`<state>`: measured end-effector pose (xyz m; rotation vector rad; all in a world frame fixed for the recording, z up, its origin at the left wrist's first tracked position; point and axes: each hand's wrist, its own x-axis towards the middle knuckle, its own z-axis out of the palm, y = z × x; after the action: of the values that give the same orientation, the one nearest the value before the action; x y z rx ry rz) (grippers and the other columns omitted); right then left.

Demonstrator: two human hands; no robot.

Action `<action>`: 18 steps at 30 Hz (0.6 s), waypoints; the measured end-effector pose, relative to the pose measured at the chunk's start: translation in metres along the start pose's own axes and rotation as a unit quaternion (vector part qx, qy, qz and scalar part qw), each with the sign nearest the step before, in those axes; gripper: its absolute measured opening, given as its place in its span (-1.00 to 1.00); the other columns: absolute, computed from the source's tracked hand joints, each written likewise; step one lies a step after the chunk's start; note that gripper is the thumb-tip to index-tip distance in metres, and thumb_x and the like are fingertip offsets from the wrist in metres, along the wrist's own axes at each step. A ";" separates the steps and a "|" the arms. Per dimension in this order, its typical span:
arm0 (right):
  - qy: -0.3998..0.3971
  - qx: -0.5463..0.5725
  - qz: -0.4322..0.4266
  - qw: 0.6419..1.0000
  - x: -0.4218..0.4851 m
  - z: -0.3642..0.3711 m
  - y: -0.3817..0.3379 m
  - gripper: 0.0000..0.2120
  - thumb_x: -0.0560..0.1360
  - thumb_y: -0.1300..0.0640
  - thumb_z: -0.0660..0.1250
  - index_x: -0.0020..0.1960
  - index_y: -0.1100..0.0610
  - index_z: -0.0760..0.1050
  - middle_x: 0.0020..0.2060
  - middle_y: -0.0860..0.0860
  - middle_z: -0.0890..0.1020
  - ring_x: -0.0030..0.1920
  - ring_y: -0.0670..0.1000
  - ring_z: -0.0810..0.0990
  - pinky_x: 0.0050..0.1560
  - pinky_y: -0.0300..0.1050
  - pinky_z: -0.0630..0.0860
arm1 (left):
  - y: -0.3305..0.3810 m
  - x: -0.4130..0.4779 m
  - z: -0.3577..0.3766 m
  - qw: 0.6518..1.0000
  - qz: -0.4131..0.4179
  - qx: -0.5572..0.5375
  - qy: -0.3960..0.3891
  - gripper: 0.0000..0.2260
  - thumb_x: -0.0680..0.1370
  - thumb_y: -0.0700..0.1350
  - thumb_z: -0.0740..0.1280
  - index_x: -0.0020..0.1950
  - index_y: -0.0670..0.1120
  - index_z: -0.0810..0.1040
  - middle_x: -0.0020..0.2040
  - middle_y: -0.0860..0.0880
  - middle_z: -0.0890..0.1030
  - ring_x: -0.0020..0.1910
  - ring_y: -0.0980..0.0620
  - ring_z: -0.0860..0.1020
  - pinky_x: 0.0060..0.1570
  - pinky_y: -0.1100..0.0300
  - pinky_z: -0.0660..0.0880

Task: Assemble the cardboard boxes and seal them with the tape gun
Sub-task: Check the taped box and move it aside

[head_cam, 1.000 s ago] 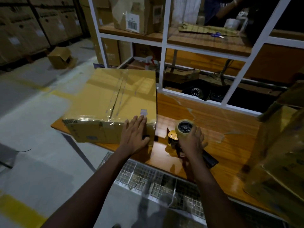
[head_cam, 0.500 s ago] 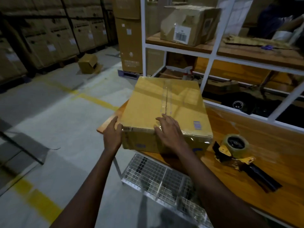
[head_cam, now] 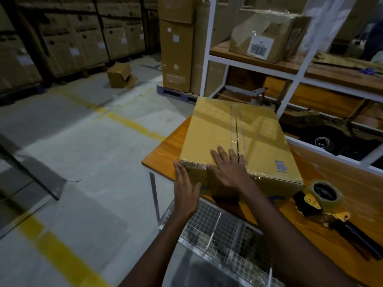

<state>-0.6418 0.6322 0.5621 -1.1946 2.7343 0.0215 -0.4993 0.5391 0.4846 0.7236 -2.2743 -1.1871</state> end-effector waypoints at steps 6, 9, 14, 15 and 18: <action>0.001 -0.007 0.005 1.000 0.001 0.001 -0.001 -0.29 0.55 -0.40 -0.20 0.60 -0.11 -0.19 0.59 -0.03 -0.21 0.58 0.20 -0.18 0.50 0.33 -0.21 | -0.009 -0.009 -0.006 0.989 0.047 0.143 -0.012 -0.21 0.63 0.05 0.20 0.54 0.02 -0.39 0.55 -0.03 -0.44 0.57 -0.03 -0.32 0.47 -0.15 -0.15; 0.004 -0.002 0.005 1.000 0.000 0.002 -0.001 -0.28 0.54 -0.41 -0.20 0.60 -0.12 -0.19 0.59 -0.03 -0.20 0.58 0.19 -0.18 0.50 0.33 -0.20 | -0.011 -0.009 -0.004 0.996 0.039 0.076 0.037 -0.26 0.56 0.03 0.22 0.60 0.09 -0.17 0.58 0.02 -0.38 0.59 -0.04 -0.25 0.48 -0.17 -0.08; 0.006 -0.003 0.008 1.000 0.000 0.001 -0.001 -0.23 0.48 -0.44 -0.26 0.60 -0.12 -0.18 0.60 -0.03 -0.18 0.58 0.19 -0.16 0.50 0.33 -0.18 | -0.004 0.002 0.000 0.978 -0.066 -0.145 0.131 -0.52 0.49 0.09 0.21 0.42 0.12 0.42 0.61 0.15 -0.16 0.58 -0.06 0.00 0.44 -0.14 0.26; 0.009 -0.002 0.008 1.000 -0.001 0.001 -0.001 -0.19 0.44 -0.45 -0.29 0.60 -0.12 -0.17 0.60 -0.03 -0.17 0.58 0.20 -0.15 0.50 0.34 -0.17 | 0.001 0.005 -0.001 0.968 -0.088 -0.187 0.143 -0.61 0.51 0.08 0.24 0.33 0.13 0.49 0.61 0.15 -0.12 0.57 -0.06 0.05 0.40 -0.10 0.33; 0.013 0.001 0.008 1.000 -0.001 0.000 -0.002 -0.14 0.39 -0.47 -0.33 0.60 -0.12 -0.15 0.60 -0.03 -0.15 0.58 0.20 -0.13 0.50 0.34 -0.15 | 0.022 0.013 -0.012 0.934 -0.162 -0.271 0.168 -0.88 0.61 -0.08 0.31 0.11 0.05 0.59 0.62 0.04 -0.04 0.54 -0.07 0.15 0.18 0.13 0.39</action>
<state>-0.6392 0.6319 0.5621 -1.1801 2.7651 0.0063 -0.5074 0.5342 0.5112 1.0045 -1.4814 -1.6049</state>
